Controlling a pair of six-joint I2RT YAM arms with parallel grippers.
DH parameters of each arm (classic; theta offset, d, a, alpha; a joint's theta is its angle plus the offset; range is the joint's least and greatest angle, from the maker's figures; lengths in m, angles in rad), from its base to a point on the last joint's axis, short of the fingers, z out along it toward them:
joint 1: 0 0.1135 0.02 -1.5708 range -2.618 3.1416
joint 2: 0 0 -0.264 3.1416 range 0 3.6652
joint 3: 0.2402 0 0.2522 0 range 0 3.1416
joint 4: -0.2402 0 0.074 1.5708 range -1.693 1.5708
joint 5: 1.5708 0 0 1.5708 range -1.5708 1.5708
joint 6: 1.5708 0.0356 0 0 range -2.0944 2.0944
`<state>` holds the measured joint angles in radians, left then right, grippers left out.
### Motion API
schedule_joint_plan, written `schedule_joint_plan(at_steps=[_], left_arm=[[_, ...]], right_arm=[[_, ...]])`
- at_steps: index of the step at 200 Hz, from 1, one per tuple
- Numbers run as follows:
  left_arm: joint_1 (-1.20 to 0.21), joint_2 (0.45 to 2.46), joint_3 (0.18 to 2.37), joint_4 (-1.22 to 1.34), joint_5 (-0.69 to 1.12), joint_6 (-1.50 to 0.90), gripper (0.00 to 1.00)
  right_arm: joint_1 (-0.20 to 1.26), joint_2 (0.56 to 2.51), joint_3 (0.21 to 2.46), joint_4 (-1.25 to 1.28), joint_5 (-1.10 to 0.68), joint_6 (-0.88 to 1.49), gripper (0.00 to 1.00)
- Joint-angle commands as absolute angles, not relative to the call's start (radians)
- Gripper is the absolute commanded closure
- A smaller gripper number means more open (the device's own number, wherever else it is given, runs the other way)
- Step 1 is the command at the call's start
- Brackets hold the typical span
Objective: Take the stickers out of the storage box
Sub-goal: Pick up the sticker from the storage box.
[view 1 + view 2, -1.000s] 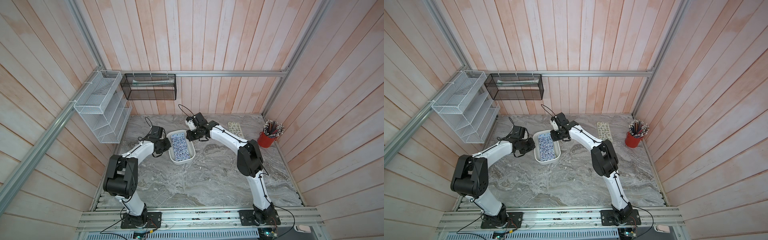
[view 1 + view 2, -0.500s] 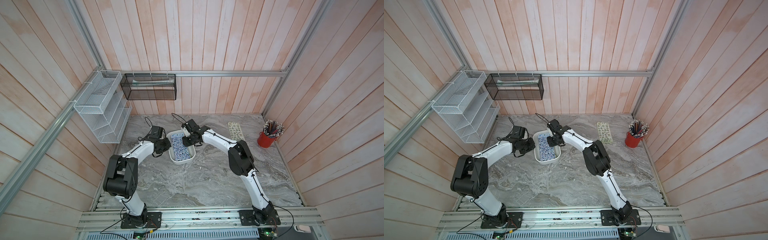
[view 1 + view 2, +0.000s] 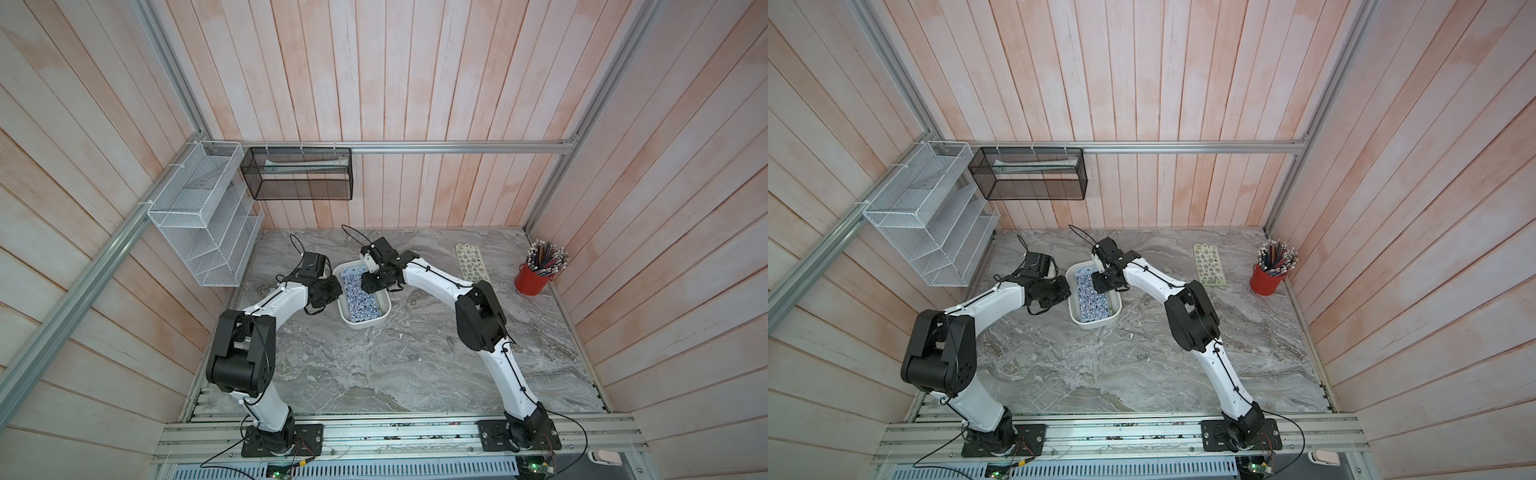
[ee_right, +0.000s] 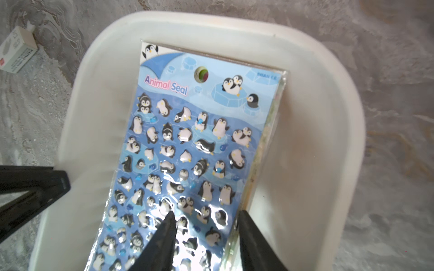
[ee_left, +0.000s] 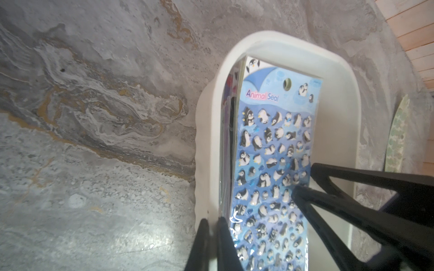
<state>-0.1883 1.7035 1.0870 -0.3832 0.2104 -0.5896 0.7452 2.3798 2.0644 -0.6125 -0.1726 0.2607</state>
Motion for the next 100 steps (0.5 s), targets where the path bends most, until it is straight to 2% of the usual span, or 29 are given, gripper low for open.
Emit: schedule_joint_plan(at_steps=[1,100], left_arm=[[-0.180,1.700,1.062,-0.381,0.216,-0.604,1.00],[-0.180,1.703,1.062,-0.378,0.217,-0.606,1.00]], right_arm=[[0.740,2.411,2.079,-0.616,-0.247,0.274,0.57],[0.674,2.286,1.844,-0.399,-0.567,0.333,0.70]])
